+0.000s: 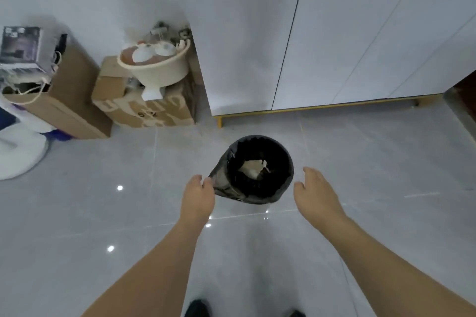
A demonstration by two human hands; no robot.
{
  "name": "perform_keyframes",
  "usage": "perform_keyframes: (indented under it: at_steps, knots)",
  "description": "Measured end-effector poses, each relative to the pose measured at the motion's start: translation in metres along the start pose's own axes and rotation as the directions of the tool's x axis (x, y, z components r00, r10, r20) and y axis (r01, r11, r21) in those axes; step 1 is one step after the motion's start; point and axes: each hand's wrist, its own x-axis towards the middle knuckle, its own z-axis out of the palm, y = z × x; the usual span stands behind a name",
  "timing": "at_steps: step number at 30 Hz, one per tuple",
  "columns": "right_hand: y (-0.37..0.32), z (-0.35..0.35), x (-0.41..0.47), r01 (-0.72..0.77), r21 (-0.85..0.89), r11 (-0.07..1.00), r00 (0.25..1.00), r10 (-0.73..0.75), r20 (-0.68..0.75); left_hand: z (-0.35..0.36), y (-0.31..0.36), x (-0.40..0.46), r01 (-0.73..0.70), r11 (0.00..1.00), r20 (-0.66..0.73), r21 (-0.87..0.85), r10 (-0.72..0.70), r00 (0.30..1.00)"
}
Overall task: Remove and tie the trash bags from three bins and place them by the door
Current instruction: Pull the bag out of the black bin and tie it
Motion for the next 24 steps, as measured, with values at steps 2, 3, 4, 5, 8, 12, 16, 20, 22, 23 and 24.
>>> perform_keyframes:
  at_steps: [2, 3, 4, 5, 8, 12, 16, 20, 22, 23, 24]
  knots:
    - [0.05, 0.073, 0.023, -0.148, 0.025, 0.989, 0.989, 0.147, 0.022, 0.041, -0.057, 0.024, 0.075, 0.99, -0.057, -0.123, -0.082, 0.995]
    - [0.073, 0.105, 0.038, -0.23, 0.07, 0.971, 0.973, 0.228, 0.036, 0.06, -0.078, 0.041, 0.108, 0.976, -0.08, -0.19, -0.125, 0.989]
    - [0.092, 0.132, 0.055, -0.312, 0.138, 0.94, 0.95, 0.306, 0.06, 0.078, -0.095, 0.061, 0.145, 0.949, -0.1, -0.278, -0.179, 0.979]
    - [0.108, 0.156, 0.07, -0.378, 0.216, 0.9, 0.926, 0.366, 0.094, 0.096, -0.112, 0.083, 0.192, 0.904, -0.095, -0.382, -0.245, 0.965]
    - [0.141, 0.208, 0.113, -0.487, 0.412, 0.77, 0.873, 0.439, 0.213, 0.137, -0.146, 0.135, 0.295, 0.695, 0.018, -0.656, -0.376, 0.926]
    - [0.158, 0.239, 0.141, -0.501, 0.65, 0.572, 0.863, 0.388, 0.324, 0.157, -0.166, 0.163, 0.245, 0.529, 0.132, -0.813, -0.242, 0.961]
    - [0.16, 0.247, 0.149, -0.504, 0.732, 0.459, 0.858, 0.361, 0.364, 0.145, -0.167, 0.16, 0.28, 0.497, 0.215, -0.821, -0.185, 0.959]
    - [0.155, 0.256, 0.152, -0.569, 0.77, 0.288, 0.817, 0.307, 0.489, 0.137, -0.169, 0.16, 0.382, 0.583, 0.352, -0.717, -0.171, 0.92]
    - [0.154, 0.257, 0.161, -0.568, 0.779, 0.265, 0.816, 0.307, 0.49, 0.135, -0.158, 0.163, 0.41, 0.649, 0.394, -0.641, -0.18, 0.901]
    - [0.153, 0.254, 0.165, -0.563, 0.787, 0.253, 0.816, 0.317, 0.483, 0.134, -0.15, 0.162, 0.414, 0.681, 0.411, -0.605, -0.178, 0.894]
    - [0.151, 0.251, 0.168, -0.558, 0.795, 0.237, 0.817, 0.326, 0.476, 0.131, -0.141, 0.159, 0.412, 0.709, 0.426, -0.573, -0.171, 0.888]
